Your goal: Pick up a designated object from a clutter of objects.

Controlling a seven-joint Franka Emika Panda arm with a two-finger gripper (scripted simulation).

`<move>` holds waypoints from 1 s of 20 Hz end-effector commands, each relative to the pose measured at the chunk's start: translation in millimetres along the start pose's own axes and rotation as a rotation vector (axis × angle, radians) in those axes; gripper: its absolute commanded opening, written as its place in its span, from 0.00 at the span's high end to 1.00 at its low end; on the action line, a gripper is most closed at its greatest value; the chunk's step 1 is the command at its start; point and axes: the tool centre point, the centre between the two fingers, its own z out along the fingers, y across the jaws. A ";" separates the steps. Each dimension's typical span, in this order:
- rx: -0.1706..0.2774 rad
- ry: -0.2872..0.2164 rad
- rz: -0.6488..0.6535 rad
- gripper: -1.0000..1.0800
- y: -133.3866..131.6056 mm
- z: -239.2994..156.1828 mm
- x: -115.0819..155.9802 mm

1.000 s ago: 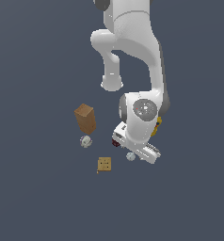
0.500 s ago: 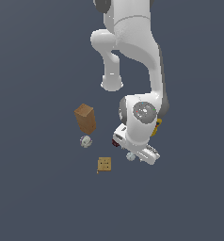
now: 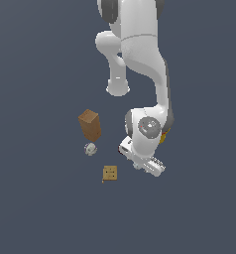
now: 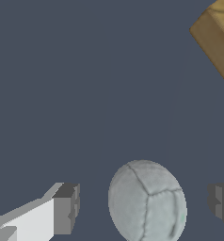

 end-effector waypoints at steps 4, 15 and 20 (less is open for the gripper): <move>0.001 0.001 0.001 1.00 -0.7 3.5 1.0; 0.002 0.001 0.000 1.00 -0.9 2.4 0.5; 0.002 0.001 0.000 1.00 1.8 -6.6 -2.9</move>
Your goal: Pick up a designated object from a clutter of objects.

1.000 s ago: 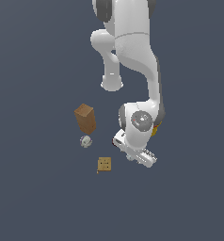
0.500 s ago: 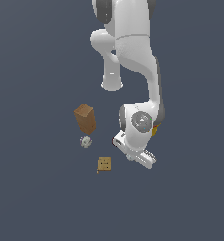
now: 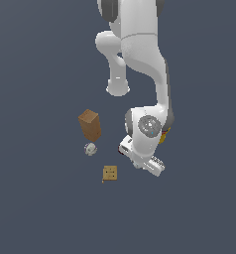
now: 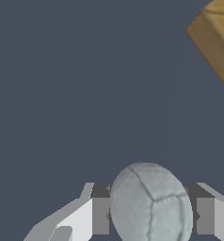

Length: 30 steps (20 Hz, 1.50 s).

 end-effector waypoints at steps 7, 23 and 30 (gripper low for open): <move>0.001 0.001 0.000 1.00 9.4 -33.4 -12.1; 0.001 0.001 0.000 1.00 45.1 -158.3 -57.8; 0.000 0.001 0.000 1.00 62.0 -221.0 -79.6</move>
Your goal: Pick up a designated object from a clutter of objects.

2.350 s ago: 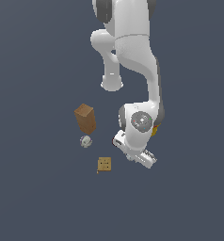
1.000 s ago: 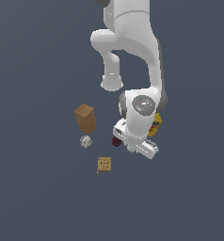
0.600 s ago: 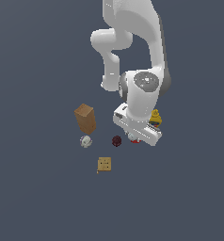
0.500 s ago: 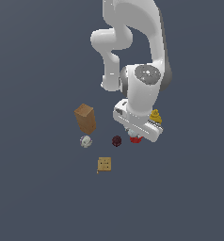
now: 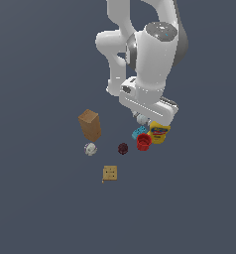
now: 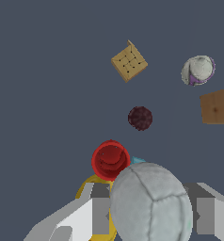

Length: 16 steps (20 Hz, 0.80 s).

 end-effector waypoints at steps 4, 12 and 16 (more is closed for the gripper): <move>0.000 0.000 0.000 1.00 13.0 -49.0 -16.8; 0.000 0.000 0.000 1.00 25.4 -101.8 -33.7; 0.000 0.000 0.000 1.00 28.7 -117.2 -38.3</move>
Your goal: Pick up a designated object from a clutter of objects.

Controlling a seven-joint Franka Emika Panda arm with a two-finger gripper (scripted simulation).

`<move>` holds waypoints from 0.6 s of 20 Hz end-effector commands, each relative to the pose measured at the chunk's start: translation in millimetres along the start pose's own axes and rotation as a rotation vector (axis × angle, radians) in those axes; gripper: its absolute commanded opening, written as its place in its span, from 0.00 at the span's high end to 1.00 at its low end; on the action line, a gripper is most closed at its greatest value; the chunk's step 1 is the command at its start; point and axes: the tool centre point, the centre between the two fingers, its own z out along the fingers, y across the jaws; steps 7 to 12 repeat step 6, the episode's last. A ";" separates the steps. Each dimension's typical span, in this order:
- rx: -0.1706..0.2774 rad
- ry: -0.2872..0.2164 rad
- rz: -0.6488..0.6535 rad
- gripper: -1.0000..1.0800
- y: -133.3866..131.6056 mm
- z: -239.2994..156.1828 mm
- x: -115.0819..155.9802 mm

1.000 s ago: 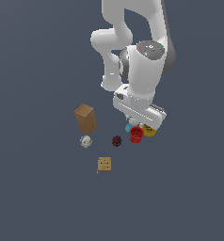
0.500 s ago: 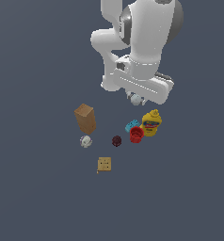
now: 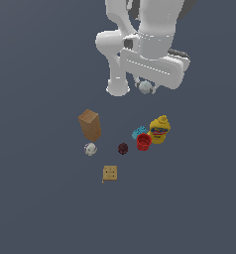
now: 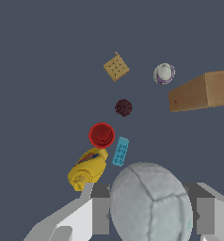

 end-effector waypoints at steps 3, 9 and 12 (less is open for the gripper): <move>-0.001 -0.001 0.000 1.00 2.3 -11.8 -3.4; -0.001 -0.001 0.000 1.00 2.2 -13.6 -3.5; -0.001 -0.001 0.000 1.00 2.2 -13.6 -3.5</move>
